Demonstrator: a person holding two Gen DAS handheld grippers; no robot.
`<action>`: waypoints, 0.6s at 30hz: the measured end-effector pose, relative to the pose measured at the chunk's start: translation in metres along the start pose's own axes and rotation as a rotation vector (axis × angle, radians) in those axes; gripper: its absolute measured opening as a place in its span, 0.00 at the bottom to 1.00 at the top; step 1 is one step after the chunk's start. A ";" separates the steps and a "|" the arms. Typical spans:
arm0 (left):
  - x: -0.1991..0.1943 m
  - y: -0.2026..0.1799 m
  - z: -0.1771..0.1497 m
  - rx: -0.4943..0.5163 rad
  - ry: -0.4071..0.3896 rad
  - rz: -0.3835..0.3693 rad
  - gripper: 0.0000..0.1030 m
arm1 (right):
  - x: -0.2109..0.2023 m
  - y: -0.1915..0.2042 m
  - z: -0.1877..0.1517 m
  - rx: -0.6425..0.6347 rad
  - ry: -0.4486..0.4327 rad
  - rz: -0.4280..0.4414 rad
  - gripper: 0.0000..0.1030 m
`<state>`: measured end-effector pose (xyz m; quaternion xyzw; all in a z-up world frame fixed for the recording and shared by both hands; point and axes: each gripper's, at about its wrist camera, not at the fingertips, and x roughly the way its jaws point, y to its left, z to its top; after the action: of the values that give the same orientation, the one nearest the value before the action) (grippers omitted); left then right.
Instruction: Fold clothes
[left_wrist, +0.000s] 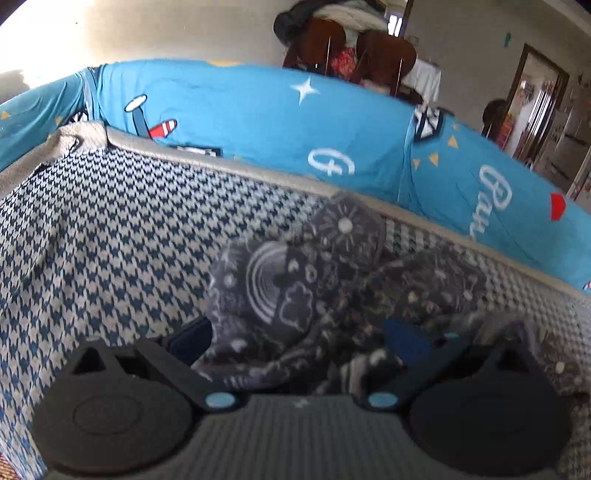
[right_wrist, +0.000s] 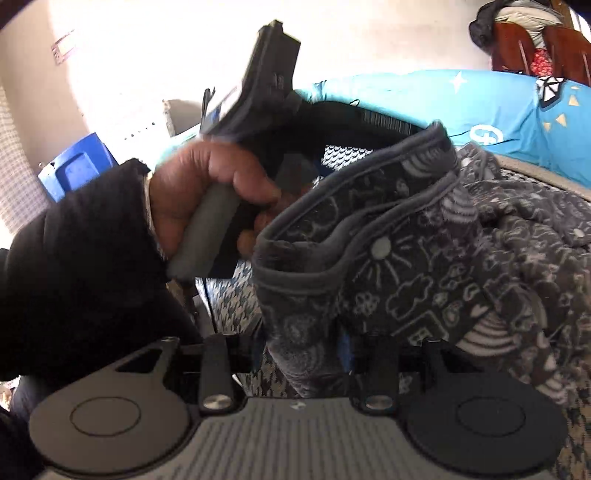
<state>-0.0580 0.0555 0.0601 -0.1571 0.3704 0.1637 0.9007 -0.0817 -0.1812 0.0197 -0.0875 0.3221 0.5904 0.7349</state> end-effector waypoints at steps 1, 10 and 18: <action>0.003 -0.002 -0.002 0.013 0.012 0.007 1.00 | -0.004 -0.003 0.001 0.004 -0.010 -0.010 0.40; 0.016 -0.008 -0.015 0.058 0.078 0.047 1.00 | -0.030 -0.031 0.004 0.084 -0.078 -0.115 0.48; 0.018 -0.017 -0.020 0.103 0.072 0.074 1.00 | -0.044 -0.044 0.017 0.188 -0.177 -0.072 0.57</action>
<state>-0.0515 0.0352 0.0367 -0.1025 0.4159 0.1720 0.8871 -0.0386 -0.2213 0.0470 0.0226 0.3063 0.5363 0.7862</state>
